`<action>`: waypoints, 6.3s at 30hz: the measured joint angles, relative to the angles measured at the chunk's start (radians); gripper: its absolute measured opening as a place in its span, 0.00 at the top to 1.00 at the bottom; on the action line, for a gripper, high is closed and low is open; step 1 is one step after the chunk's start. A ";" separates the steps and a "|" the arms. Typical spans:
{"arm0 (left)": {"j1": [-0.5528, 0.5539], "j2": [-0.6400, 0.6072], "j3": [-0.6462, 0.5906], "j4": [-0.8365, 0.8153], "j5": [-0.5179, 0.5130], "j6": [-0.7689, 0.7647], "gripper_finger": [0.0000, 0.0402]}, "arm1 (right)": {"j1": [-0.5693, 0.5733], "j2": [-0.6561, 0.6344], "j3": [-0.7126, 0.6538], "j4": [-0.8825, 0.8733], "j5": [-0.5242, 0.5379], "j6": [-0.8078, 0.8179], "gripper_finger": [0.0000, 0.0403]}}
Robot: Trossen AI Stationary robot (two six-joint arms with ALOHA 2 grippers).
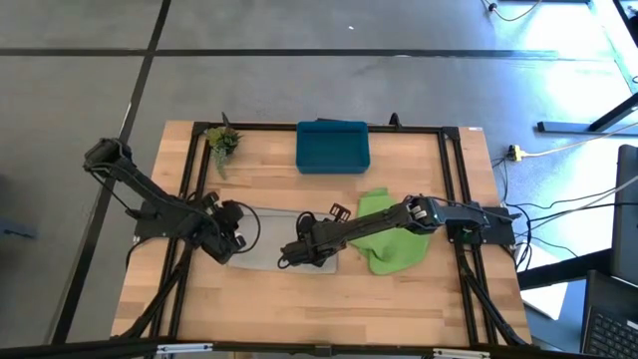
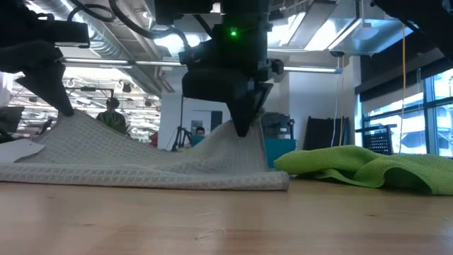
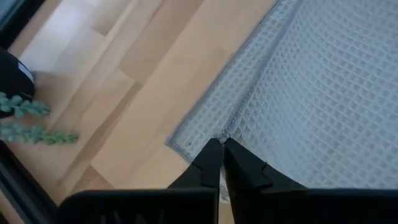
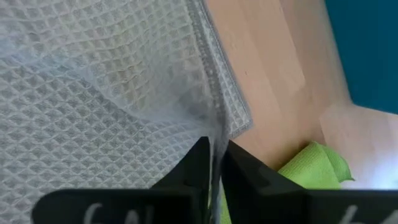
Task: Roll microfiber towels into tight, uniform cylinder then place into a basket
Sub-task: Roll the gray microfiber cloth
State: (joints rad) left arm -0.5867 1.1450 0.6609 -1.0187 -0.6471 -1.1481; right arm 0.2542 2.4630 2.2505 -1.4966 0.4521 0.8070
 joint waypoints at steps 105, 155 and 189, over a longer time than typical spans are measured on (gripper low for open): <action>-0.147 -0.001 -0.323 0.573 0.215 -0.019 0.79 | -0.007 -0.158 -0.536 0.735 0.015 -0.011 0.55; -0.262 0.193 -0.201 0.716 0.323 0.107 0.79 | -0.034 -0.150 -0.541 1.010 -0.049 -0.265 0.55; -0.376 0.053 -0.082 0.536 0.195 0.077 0.79 | 0.108 -0.137 -0.537 1.086 -0.147 -0.816 0.57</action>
State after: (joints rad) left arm -0.9630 1.1980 0.5789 -0.4824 -0.4522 -1.0710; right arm 0.3620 2.3259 1.7134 -0.4107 0.3054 -0.0092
